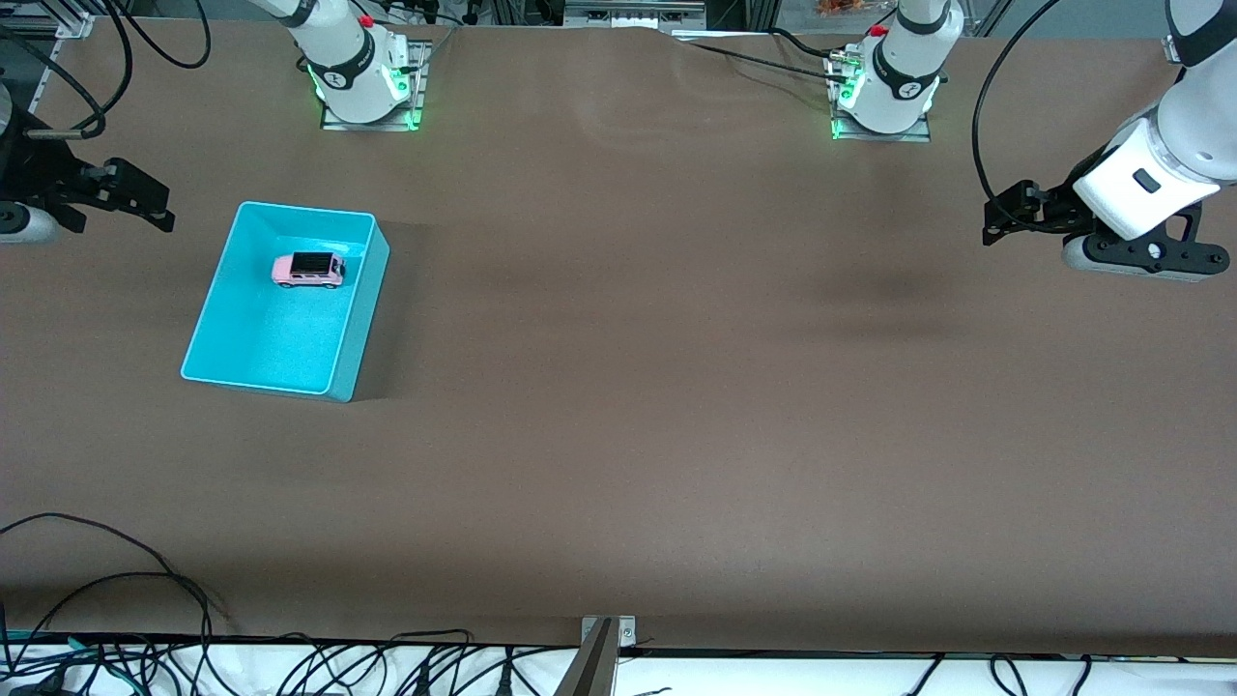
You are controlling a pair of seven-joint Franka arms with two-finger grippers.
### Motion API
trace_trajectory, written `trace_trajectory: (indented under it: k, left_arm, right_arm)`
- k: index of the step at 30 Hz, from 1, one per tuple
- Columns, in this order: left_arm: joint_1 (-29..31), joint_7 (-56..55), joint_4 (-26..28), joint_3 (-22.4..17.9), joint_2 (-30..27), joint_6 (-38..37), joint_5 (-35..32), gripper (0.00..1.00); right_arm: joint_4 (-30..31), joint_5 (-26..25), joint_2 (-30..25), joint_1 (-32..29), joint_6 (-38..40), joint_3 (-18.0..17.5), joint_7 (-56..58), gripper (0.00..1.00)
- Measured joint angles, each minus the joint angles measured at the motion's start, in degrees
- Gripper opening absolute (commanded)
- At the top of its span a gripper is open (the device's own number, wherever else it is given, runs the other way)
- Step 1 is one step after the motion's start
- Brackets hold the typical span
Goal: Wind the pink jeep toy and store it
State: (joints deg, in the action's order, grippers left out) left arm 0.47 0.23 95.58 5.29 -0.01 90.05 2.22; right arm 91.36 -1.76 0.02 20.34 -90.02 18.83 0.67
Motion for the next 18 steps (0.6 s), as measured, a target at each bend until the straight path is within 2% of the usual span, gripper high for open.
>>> trace_trajectory:
  k: [18]
  left_arm:
    - [0.0, 0.0, 0.0, 0.0, 0.0, 0.0, 0.0, 1.0]
  right_arm:
    - [0.0, 0.0, 0.9, 0.0, -1.2, 0.0, 0.0, 1.0]
